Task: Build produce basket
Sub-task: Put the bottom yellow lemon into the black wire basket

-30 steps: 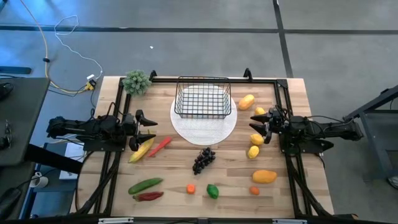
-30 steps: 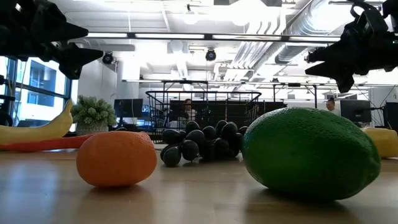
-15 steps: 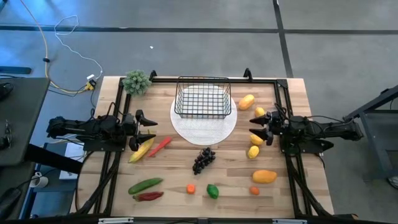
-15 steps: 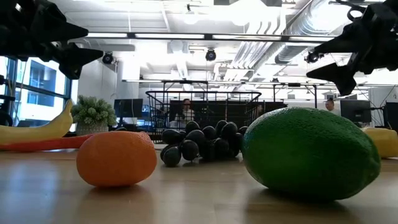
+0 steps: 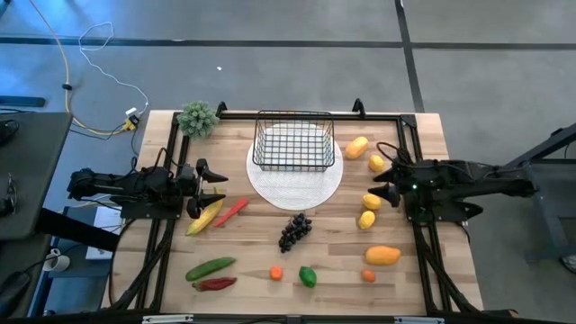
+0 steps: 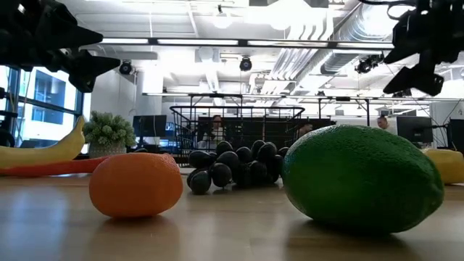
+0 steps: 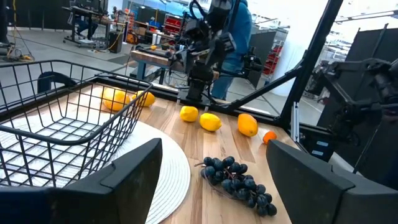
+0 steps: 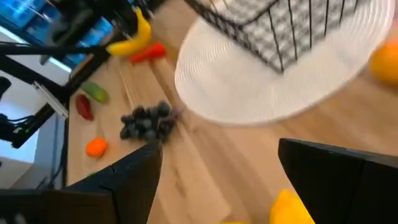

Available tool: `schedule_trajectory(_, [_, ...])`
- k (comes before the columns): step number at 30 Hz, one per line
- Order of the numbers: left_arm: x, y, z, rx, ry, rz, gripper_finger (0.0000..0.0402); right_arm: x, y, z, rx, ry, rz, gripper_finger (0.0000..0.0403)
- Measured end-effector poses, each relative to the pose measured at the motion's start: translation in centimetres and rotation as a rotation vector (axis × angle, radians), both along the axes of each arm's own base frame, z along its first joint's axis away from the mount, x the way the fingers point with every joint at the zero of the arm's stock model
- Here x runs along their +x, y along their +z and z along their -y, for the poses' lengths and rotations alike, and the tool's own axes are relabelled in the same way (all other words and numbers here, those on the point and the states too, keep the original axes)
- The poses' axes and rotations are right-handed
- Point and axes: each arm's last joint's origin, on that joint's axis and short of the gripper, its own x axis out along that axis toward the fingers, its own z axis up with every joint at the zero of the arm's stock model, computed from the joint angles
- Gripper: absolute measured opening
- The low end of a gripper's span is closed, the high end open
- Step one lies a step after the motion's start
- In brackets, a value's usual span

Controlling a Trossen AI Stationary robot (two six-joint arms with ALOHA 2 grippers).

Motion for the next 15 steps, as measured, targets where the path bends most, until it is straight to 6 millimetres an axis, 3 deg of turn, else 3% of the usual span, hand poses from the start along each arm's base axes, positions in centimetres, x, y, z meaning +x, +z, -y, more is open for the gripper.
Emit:
schedule_trajectory(7, [0.0,0.0,0.0,0.0,0.0,0.0,0.028,0.9,2.0,-0.3,0.179,-0.052,-0.23,0.0303])
schedule_trajectory(15, [0.0,0.0,0.0,0.0,0.0,0.0,0.028,1.8,2.5,-0.4,0.355,-0.198,-0.265,0.0303])
